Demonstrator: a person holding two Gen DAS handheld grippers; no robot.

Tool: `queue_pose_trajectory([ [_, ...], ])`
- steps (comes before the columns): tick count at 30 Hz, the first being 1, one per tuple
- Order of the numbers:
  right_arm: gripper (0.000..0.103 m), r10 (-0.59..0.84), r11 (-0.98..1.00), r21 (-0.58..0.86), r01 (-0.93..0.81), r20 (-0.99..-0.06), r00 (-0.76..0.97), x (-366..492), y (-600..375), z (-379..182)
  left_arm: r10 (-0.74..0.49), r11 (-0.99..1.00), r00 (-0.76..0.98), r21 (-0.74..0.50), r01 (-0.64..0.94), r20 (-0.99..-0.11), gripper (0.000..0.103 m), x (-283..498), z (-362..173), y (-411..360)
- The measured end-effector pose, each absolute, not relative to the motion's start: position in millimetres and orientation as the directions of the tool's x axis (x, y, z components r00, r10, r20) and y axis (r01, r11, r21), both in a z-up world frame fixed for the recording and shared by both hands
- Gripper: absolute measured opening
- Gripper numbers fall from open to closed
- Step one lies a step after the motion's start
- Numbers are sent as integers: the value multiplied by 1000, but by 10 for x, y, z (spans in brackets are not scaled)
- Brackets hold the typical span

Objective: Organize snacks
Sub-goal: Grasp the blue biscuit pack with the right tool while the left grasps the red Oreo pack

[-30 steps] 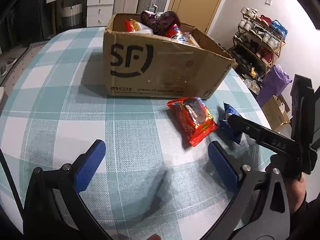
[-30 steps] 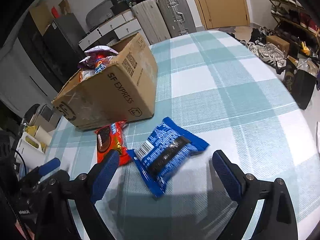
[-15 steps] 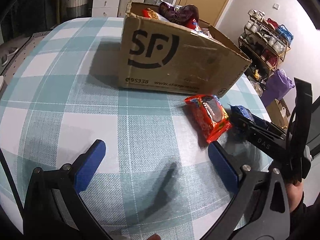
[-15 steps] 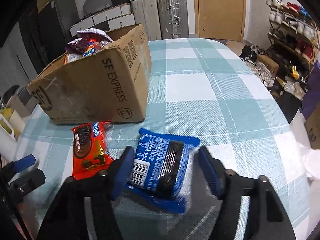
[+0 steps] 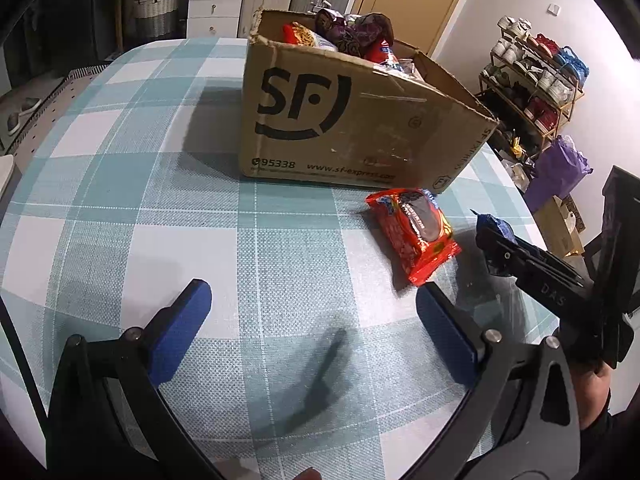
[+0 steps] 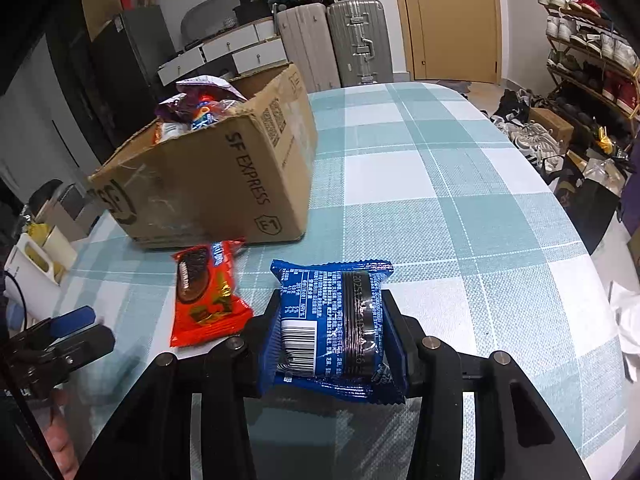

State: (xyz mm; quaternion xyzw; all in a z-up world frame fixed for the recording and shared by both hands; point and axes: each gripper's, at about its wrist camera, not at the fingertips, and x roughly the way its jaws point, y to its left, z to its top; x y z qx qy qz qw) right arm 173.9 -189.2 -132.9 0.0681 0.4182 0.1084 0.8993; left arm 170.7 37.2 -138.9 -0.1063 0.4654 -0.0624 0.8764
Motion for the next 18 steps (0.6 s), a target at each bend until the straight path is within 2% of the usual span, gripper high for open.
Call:
queue_pose_trajectory([
  [8, 45, 314, 947, 280, -158, -705, 636, 1589, -2002, -1204, -193, 976, 555, -216, 24, -809, 102, 1721, -1307, 215],
  [18, 45, 332, 940, 287, -183, -658, 676, 1299, -2201, -1033, -178, 984, 531, -165, 73, -828, 102, 1879, -1265, -141],
])
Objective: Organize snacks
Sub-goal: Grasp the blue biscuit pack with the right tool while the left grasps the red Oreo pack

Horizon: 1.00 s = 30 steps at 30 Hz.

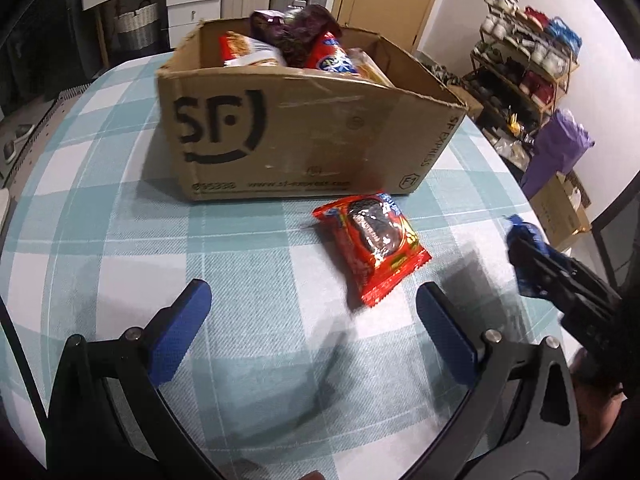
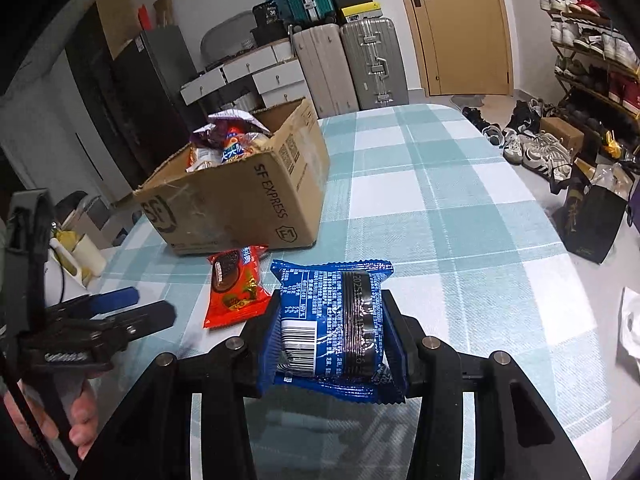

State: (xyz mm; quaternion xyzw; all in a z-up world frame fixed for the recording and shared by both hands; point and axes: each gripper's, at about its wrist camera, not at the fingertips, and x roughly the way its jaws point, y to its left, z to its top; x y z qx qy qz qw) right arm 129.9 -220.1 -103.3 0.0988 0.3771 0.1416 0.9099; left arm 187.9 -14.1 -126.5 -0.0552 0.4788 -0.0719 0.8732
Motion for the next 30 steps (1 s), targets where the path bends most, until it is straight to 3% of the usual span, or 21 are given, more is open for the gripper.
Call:
queue_pose_trajectory([
  [7, 45, 348, 934, 290, -208, -616, 707, 1185, -2320, -930, -100, 995, 536, -71, 74, -839, 102, 2107, -1243, -401],
  [24, 45, 401, 911, 340, -235, -587, 703, 1196, -2392, -956, -10, 1000, 488, 1, 23, -873, 101, 2668, -1468, -764],
  [26, 45, 404, 909, 346, -233, -587, 702, 1201, -2403, -966, -24, 999, 489, -10, 31, -872, 97, 2679, -1472, -776],
  [28, 45, 403, 909, 345, -234, -586, 703, 1200, -2406, -965, -72, 997, 494, -58, 42, -867, 66, 2670, -1460, -751],
  [29, 45, 403, 909, 344, -235, -586, 703, 1198, -2406, -966, -96, 995, 490, -79, 55, -866, 60, 2661, -1484, -763],
  [30, 45, 401, 910, 342, -234, -585, 705, 1198, -2409, -965, -117, 993, 485, -92, 75, -866, 45, 2654, -1494, -759],
])
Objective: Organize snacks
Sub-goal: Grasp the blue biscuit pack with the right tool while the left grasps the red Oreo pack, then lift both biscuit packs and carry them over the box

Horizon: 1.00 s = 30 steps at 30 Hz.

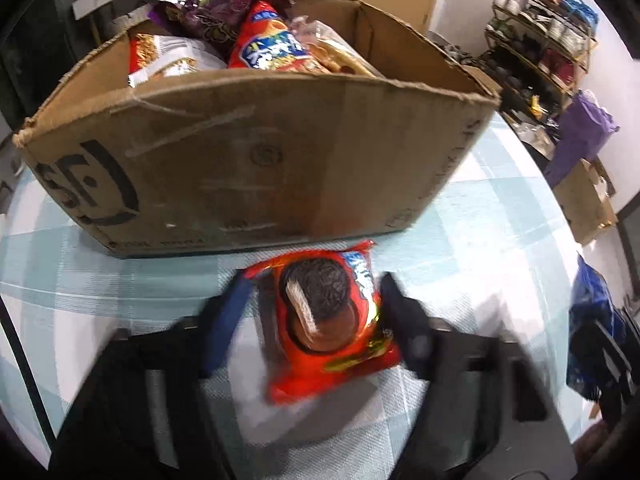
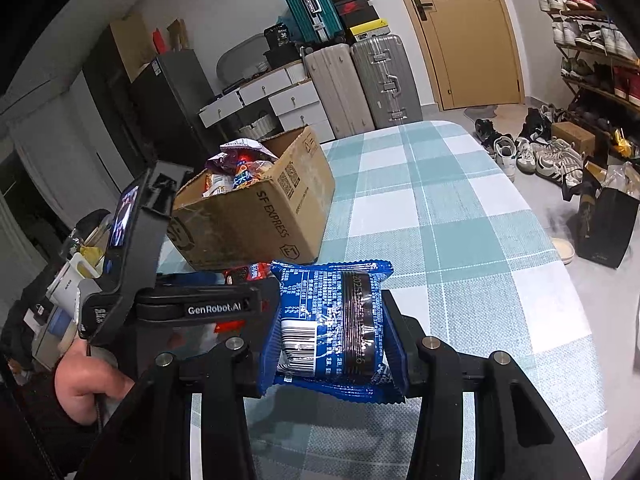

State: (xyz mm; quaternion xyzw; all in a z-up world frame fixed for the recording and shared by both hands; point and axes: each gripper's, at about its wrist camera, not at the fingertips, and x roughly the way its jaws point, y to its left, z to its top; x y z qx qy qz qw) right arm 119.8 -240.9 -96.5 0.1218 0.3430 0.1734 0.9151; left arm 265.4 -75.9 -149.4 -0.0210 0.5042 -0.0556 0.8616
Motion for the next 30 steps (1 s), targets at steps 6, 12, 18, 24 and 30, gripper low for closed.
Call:
queue_pose_trajectory([
  [6, 45, 393, 914, 331, -233, -583, 712, 1157, -2404, -928, -169, 985, 538, -120, 126, -826, 44, 2442, -1347, -710],
  [12, 45, 390, 916, 320, -241, -573, 721, 1074, -2346, -829, -205, 978, 554, -149, 144, -807, 44, 2284, -1177, -578],
  [18, 45, 392, 918, 298, -263, -564, 727, 969, -2206, -702, -208, 978, 571, -168, 123, -794, 44, 2086, -1029, -411],
  [24, 45, 397, 916, 285, -282, -558, 728, 892, -2075, -588, -205, 979, 595, -178, 104, -777, 44, 1800, -831, -98],
  [30, 45, 437, 898, 296, -324, -530, 727, 819, -1951, -420, -214, 976, 645, -180, 120, -733, 44, 1495, -491, 77],
])
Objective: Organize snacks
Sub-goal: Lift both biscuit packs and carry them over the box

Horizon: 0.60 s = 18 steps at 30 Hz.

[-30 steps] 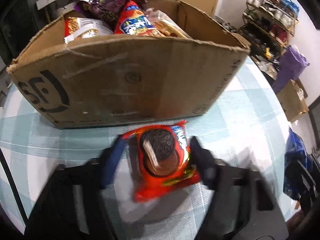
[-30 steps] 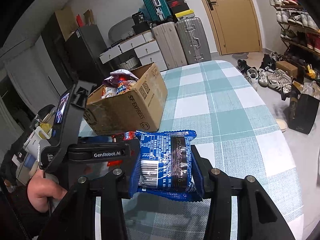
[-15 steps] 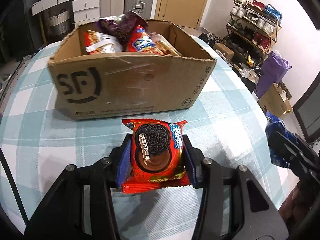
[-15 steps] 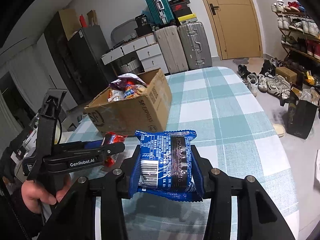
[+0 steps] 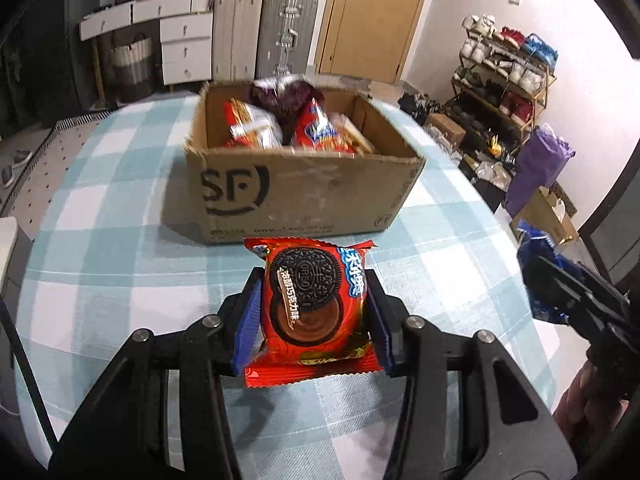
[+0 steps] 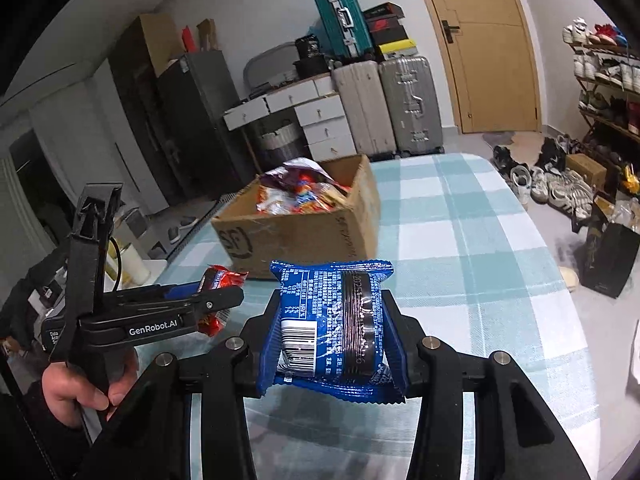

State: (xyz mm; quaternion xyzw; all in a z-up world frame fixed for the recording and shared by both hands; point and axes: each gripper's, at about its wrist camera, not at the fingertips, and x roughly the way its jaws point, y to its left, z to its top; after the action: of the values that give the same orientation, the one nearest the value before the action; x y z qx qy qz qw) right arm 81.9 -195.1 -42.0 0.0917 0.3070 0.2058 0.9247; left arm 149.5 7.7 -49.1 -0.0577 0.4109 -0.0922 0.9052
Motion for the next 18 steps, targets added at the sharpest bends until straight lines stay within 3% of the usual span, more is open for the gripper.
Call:
queue_pose_trajectory([
  [18, 45, 556, 830, 355, -430, -464, 689, 927, -1654, 90, -211, 973, 746, -207, 99, -632, 44, 1016, 253, 551],
])
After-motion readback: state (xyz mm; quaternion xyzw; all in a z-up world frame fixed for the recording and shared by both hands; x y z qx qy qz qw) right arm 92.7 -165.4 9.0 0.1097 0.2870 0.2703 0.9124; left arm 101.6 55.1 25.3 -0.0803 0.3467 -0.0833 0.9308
